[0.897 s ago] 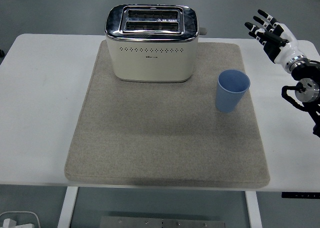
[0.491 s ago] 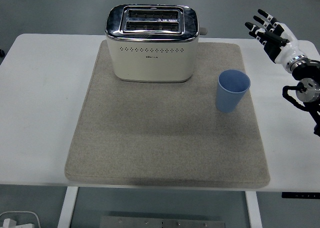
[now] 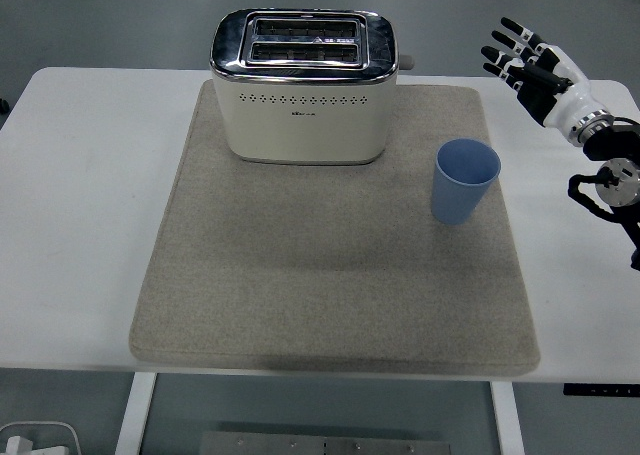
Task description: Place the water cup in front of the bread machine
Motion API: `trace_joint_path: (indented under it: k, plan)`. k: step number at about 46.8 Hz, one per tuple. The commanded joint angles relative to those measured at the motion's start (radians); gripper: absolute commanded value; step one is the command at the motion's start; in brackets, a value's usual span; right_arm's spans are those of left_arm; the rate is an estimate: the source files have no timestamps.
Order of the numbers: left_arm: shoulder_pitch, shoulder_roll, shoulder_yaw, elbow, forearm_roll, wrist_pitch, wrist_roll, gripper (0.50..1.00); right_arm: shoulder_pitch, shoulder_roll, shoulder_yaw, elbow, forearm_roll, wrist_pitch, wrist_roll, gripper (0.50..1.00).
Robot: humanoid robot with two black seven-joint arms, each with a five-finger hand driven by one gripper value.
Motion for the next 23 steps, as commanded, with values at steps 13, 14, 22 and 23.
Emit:
trace_joint_path:
  k: [13,14,22,23]
  plan:
    - [0.000,0.000,0.000,0.000,0.000,0.000,0.000,1.000,-0.005,-0.065,-0.004,-0.001,-0.004,0.185,-0.001,0.930]
    - [0.000,0.000,0.000,0.000,0.000,0.000,0.000,1.000,-0.007,-0.068,-0.004,-0.001,-0.002,0.196,-0.001,0.930]
    - [0.000,0.000,0.000,0.000,0.000,0.000,0.000,1.000,-0.027,-0.100,-0.004,-0.001,-0.021,0.248,0.019,0.930]
    - [0.000,0.000,0.000,0.000,0.000,0.000,0.000,1.000,-0.030,-0.105,-0.004,0.000,-0.027,0.256,0.029,0.930]
